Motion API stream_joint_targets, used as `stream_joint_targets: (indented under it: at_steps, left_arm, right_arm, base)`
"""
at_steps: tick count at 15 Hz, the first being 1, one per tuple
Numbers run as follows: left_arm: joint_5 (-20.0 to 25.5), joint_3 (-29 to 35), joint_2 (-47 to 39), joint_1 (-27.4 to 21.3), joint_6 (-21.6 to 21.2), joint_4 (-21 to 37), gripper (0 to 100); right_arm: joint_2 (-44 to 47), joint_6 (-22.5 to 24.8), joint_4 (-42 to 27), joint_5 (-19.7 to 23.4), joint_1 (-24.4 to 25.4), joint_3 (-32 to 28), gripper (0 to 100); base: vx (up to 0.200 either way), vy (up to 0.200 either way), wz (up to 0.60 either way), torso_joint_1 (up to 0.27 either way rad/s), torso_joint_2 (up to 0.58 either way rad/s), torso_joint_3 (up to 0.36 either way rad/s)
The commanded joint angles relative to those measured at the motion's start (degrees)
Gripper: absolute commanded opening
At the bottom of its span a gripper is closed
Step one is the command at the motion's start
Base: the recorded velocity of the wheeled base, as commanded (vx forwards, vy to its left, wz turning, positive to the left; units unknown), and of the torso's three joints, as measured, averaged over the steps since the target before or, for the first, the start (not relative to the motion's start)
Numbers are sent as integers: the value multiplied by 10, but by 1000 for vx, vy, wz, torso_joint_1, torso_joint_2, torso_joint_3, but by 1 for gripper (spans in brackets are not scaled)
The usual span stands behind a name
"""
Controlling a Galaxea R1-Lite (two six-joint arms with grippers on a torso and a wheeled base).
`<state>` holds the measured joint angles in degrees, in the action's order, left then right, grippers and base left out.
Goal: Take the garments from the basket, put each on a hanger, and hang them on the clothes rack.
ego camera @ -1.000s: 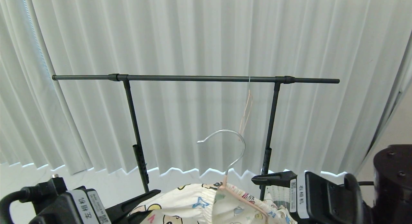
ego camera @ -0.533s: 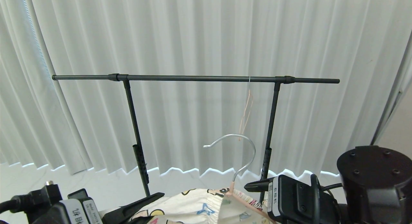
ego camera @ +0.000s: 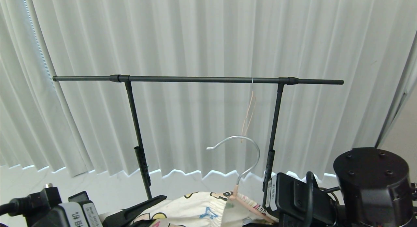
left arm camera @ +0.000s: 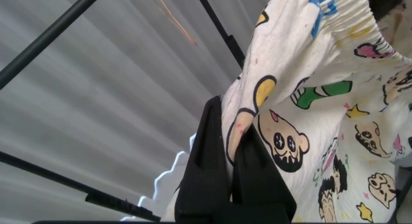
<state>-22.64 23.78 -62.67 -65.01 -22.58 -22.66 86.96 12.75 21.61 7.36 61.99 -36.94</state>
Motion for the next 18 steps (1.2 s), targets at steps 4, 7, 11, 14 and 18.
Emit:
stream_joint_targets:
  at_steps: [4, 7, 11, 14, 18]
  left_arm:
    - [0, -1, 0, 0, -1, 0, 0]
    - [0, -1, -2, 0, 0, 0, 100]
    - [-2, -11, 8, 3, 2, 0, 100]
    - [-3, -59, 62, 48, 5, -1, 100]
    - [0, -168, 153, 118, 3, 1, 100]
  right_arm:
    - [-5, 10, 2, -2, -8, -4, 0]
    - [-16, 49, 2, -2, -20, -7, 0]
    - [-57, 105, -39, 3, -73, -8, 0]
    - [-91, 126, -89, 3, -111, -20, 0]
    - [-111, 130, -173, 3, -128, -74, 0]
  base:
    - [0, 0, 0, 0, 0, 0]
    - [0, 0, 0, 0, 0, 0]
    - [0, 0, 0, 0, 0, 0]
    - [0, 0, 0, 0, 0, 0]
    - [0, 0, 0, 0, 0, 0]
